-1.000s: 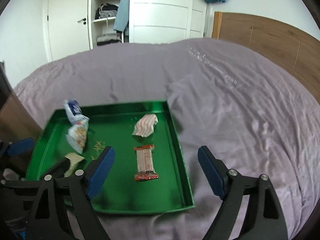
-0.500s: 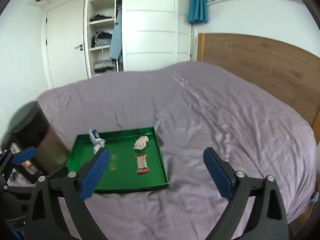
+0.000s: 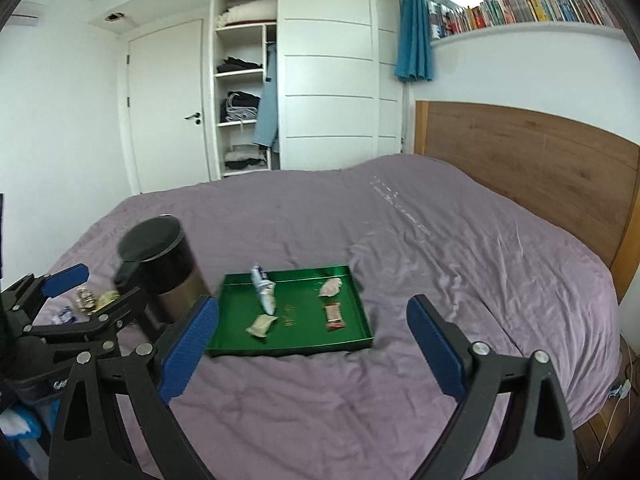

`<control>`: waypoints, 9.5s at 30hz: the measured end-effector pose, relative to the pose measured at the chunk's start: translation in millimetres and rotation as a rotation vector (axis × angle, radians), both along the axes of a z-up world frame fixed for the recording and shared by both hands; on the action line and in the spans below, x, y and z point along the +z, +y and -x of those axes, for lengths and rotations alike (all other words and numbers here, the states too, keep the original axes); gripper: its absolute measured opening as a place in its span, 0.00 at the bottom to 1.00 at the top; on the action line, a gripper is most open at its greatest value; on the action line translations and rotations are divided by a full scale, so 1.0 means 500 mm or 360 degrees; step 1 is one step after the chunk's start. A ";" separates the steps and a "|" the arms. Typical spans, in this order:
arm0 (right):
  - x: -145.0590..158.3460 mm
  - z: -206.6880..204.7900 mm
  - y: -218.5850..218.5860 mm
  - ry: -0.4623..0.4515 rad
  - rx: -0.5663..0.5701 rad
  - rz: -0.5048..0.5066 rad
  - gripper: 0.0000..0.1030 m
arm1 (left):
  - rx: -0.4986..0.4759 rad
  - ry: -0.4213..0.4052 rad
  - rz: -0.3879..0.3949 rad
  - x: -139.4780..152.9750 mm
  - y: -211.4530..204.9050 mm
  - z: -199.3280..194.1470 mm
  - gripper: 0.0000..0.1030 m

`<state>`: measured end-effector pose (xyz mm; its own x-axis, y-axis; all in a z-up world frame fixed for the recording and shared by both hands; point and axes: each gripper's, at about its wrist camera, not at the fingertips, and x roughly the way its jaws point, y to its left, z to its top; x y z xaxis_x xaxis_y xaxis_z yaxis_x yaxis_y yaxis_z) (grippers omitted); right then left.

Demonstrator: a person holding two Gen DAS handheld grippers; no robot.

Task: Organize snacks
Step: 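Move both open tools back toward the remaining snacks on the bed, then grasp the blue-white biscuit packet with the left tool while the right tool grasps the fruit bag, then carry the biscuit packet and fruit bag with both tools toward the green tray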

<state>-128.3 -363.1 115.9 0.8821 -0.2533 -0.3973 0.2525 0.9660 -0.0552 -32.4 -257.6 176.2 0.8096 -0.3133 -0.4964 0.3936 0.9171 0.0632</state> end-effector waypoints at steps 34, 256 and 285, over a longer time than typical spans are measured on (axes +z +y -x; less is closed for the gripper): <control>-0.025 0.047 0.484 0.0072 0.0548 0.0039 1.00 | 0.0991 0.0032 0.0243 -0.081 0.828 0.173 0.83; -0.262 -0.138 0.271 0.0448 0.0236 -0.0215 0.69 | 0.0468 0.0282 -0.0081 -0.153 0.377 -0.054 0.48; -0.298 -0.082 -0.072 0.0460 -0.0235 -0.0257 0.69 | -0.0067 0.0436 -0.0181 -0.206 0.024 -0.064 0.48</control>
